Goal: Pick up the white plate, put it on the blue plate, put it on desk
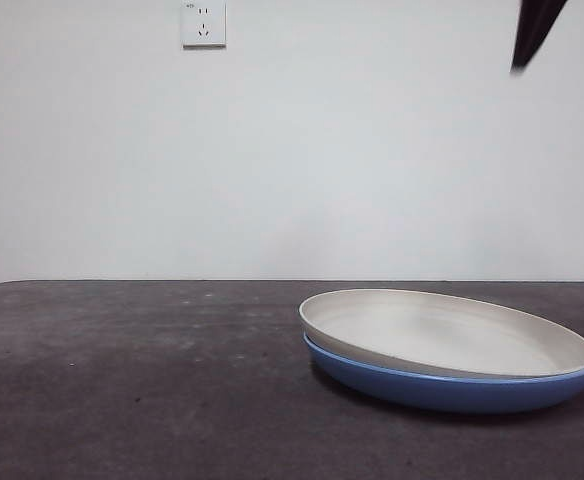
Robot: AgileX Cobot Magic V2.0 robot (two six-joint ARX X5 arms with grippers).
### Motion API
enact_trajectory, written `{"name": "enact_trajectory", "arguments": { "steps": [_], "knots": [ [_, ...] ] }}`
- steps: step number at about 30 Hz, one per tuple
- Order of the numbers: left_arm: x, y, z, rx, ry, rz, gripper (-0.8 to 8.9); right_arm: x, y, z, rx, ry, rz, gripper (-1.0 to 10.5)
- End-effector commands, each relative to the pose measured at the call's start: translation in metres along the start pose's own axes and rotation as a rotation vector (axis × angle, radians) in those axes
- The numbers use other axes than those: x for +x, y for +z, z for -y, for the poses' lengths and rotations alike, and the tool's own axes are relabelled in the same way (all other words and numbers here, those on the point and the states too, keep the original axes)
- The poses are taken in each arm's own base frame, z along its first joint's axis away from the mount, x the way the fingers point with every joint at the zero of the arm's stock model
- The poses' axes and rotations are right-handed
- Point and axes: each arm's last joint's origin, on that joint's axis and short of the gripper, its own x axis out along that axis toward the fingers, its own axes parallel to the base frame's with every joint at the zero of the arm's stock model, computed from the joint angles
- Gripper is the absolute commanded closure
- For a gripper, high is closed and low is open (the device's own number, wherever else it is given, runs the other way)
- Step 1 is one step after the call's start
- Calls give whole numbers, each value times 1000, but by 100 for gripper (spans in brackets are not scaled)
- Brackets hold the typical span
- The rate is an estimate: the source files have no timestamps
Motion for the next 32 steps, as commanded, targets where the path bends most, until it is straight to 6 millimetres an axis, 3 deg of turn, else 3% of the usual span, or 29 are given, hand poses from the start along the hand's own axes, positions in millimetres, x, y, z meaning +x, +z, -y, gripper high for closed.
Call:
{"name": "enact_trajectory", "arguments": {
  "steps": [1,8,17,23,32],
  "knots": [
    [-2,1,1,-6,-14,7,156,21,18,12,-22,-1,-45,356],
    [-2,1,2,-10,-14,-1,156,69,46,42,19,-11,-111,356],
    [-2,-1,2,-15,-13,-13,156,112,59,70,60,18,-186,356],
    [-2,-1,2,-15,-13,-12,156,133,61,79,68,47,-229,356],
    [-2,-1,2,-15,-13,-12,156,147,62,85,76,88,-258,384]
  ]
}}
